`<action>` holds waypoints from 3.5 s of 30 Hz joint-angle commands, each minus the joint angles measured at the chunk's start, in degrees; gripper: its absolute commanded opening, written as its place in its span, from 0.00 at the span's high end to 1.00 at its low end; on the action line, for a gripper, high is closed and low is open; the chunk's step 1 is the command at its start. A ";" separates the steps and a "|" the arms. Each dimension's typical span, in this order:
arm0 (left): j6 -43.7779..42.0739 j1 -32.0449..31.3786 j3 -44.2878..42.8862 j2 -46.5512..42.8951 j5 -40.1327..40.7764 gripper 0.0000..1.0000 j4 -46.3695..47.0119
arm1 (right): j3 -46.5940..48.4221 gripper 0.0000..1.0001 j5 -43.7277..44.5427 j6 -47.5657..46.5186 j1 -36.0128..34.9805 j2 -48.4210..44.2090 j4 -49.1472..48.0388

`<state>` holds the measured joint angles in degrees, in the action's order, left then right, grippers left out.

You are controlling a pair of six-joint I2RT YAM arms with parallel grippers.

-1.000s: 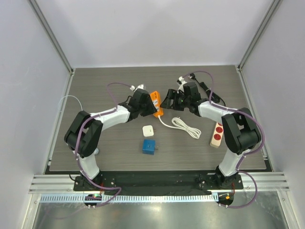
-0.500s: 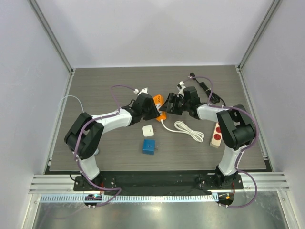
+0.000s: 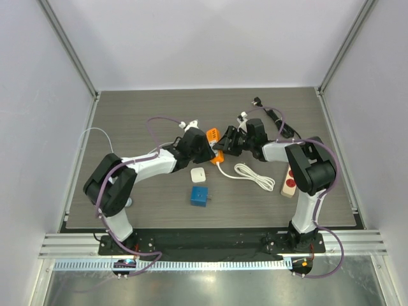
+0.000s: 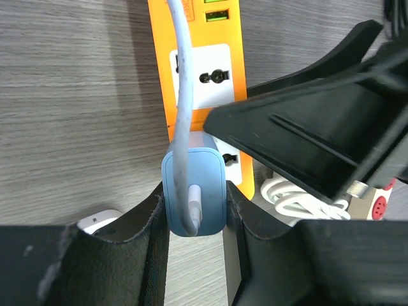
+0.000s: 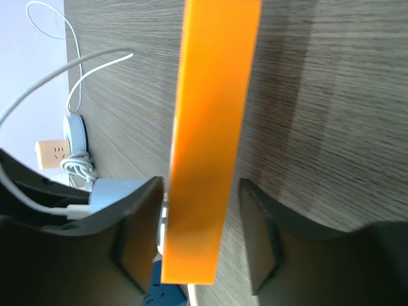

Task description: Pull the plug off the socket

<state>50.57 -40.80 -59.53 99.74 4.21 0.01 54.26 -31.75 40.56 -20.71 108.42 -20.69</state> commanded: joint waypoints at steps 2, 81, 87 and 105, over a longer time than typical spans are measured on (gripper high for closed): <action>1.20 -0.86 0.02 -4.64 1.59 1.00 5.35 | -0.03 0.48 -0.07 -0.39 0.06 0.39 -2.78; -11.12 18.89 5.89 -33.24 -9.12 0.16 -35.47 | -2.49 0.21 31.28 -21.04 10.98 -20.33 22.07; -4.61 22.51 8.90 -42.77 6.94 0.04 -42.72 | -4.24 0.21 39.29 -19.73 -1.16 -26.15 23.86; 13.51 43.17 13.03 -25.40 1.85 0.12 -30.96 | -18.05 0.20 42.03 -17.53 -6.10 -36.35 11.72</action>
<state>60.10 0.19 -47.05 72.71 7.25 -36.99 36.45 9.21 22.61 -26.79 75.46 -3.70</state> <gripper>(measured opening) 0.885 0.795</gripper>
